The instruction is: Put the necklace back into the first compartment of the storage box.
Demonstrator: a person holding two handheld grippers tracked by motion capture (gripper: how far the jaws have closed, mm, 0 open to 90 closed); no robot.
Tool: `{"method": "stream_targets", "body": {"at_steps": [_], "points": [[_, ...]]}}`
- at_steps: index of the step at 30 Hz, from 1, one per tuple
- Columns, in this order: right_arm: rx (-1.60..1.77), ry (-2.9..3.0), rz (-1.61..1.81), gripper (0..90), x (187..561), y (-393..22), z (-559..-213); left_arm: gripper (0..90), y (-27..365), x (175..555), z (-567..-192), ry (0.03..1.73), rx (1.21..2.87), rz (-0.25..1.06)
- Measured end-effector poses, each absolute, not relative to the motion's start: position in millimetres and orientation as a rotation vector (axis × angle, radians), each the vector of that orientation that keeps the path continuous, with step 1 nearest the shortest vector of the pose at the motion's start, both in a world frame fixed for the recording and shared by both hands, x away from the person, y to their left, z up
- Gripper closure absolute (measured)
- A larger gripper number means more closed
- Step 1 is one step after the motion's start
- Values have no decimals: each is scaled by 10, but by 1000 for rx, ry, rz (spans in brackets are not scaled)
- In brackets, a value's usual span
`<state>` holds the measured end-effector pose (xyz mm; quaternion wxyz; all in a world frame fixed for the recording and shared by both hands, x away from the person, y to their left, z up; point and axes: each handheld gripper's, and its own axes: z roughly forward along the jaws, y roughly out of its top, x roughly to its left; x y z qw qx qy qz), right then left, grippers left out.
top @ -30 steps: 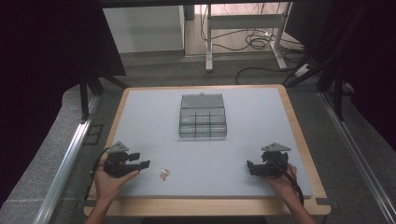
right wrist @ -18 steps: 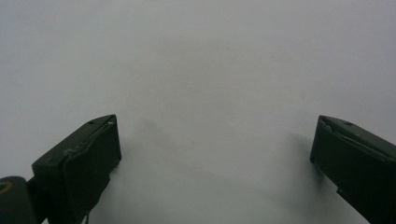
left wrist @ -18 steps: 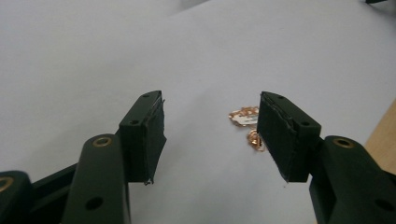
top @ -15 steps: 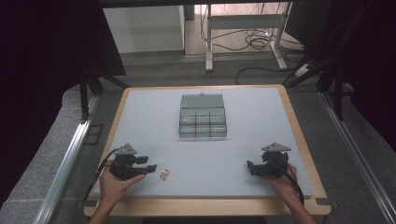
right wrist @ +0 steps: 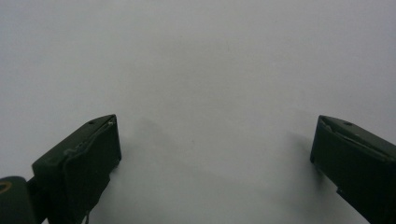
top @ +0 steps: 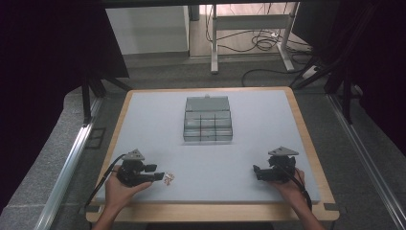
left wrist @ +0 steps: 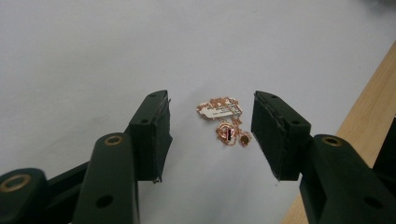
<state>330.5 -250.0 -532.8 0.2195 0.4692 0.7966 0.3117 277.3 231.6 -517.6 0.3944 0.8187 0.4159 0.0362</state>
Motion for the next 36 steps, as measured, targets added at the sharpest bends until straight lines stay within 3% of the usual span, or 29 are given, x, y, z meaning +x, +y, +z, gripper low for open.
{"method": "stream_targets", "body": {"at_steps": [16,23,36], "points": [[1295,2205,864,16,3307,-2502,-5329,553,2135,2765,-5318,1039,2188,19],[1292,2206,864,16,3308,-2502,-5329,594,2024,2759,-5297,1035,2249,85],[1291,2206,863,16,3308,-2502,-5329,789,2012,2722,-5321,1038,2267,203]]}}
